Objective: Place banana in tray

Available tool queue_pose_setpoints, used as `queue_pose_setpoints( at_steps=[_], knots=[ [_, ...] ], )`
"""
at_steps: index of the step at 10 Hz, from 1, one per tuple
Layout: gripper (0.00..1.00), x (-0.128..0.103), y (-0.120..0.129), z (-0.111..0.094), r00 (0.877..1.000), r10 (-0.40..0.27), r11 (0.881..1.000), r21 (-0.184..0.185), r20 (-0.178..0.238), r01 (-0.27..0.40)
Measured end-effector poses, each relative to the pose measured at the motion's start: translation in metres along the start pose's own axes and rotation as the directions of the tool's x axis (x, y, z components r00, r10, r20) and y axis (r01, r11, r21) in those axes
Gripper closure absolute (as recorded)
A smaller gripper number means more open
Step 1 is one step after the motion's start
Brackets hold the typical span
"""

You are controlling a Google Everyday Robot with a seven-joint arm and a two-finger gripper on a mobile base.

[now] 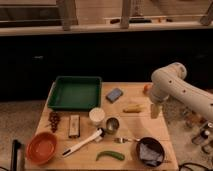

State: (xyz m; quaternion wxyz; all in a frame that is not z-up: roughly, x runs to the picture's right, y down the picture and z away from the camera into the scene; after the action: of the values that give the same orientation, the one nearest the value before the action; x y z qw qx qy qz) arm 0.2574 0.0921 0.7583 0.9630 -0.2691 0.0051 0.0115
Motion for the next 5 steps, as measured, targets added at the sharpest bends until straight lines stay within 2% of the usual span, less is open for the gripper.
queue_pose_setpoints(
  at_steps=[5],
  knots=[
    [0.20,-0.013,-0.012,0.031,0.999,-0.031,0.999,-0.009,0.044,0.032]
  ],
)
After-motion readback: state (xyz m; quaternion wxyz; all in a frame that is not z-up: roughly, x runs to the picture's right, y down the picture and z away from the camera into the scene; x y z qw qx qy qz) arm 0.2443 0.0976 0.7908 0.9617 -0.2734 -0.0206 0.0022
